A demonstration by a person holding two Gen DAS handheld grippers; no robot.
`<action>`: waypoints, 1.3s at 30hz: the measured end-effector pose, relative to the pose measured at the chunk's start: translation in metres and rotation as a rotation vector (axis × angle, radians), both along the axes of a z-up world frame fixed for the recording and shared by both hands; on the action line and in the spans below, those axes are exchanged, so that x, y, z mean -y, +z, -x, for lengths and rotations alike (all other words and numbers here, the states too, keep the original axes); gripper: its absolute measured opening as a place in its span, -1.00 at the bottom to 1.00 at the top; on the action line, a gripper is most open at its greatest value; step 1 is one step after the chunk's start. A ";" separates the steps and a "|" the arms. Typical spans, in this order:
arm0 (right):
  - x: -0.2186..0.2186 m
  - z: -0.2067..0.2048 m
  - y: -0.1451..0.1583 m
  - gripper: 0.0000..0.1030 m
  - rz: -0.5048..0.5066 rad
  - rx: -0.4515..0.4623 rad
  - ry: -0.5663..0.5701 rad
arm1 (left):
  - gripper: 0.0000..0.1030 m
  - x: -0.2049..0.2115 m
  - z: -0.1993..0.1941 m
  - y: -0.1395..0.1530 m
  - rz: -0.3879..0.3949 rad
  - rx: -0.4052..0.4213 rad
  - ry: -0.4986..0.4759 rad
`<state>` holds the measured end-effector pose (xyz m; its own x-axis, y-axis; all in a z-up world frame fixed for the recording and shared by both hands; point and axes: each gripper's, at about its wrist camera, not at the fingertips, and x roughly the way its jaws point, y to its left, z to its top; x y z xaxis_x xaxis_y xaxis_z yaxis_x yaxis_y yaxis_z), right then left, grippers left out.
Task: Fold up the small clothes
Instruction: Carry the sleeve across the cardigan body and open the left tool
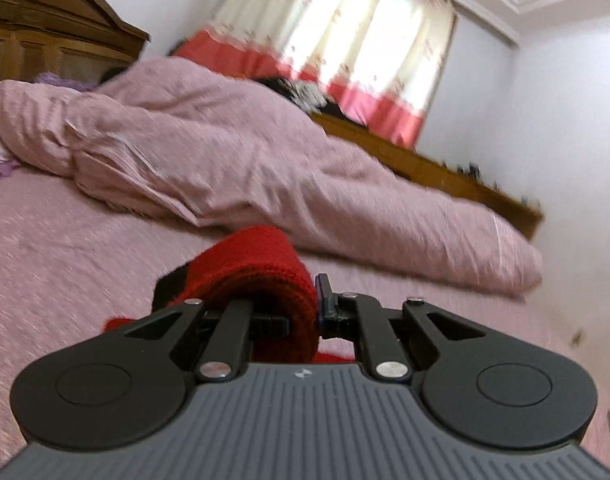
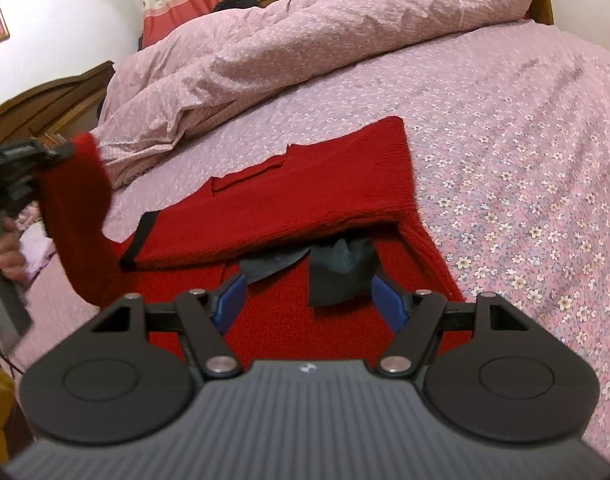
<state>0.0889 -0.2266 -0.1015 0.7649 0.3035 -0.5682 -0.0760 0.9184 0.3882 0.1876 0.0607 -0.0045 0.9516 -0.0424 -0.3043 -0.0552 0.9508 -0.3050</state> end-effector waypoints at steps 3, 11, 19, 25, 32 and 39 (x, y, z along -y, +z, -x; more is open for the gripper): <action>0.005 0.000 -0.001 0.39 -0.013 0.003 -0.004 | -0.74 0.022 -0.013 -0.019 -0.012 -0.052 -0.039; 0.011 -0.002 -0.009 0.39 -0.041 -0.013 -0.014 | -0.74 0.052 -0.031 -0.067 -0.112 -0.173 -0.124; 0.012 -0.005 -0.013 0.39 -0.054 -0.023 -0.018 | -0.70 0.073 -0.028 -0.089 -0.235 -0.251 -0.214; 0.010 -0.003 -0.011 0.39 -0.052 -0.022 -0.011 | -0.51 0.071 -0.024 -0.090 -0.193 -0.344 -0.253; 0.008 0.000 -0.008 0.39 -0.048 -0.011 -0.006 | -0.15 0.063 -0.003 -0.096 -0.185 -0.417 -0.271; 0.003 0.002 -0.005 0.39 -0.043 -0.005 0.008 | -0.05 0.048 0.029 -0.093 -0.176 -0.389 -0.251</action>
<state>0.0871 -0.2297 -0.1061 0.7597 0.3336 -0.5582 -0.0815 0.9005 0.4272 0.1589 0.0124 -0.0970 0.7329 -0.1715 -0.6583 0.1041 0.9846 -0.1405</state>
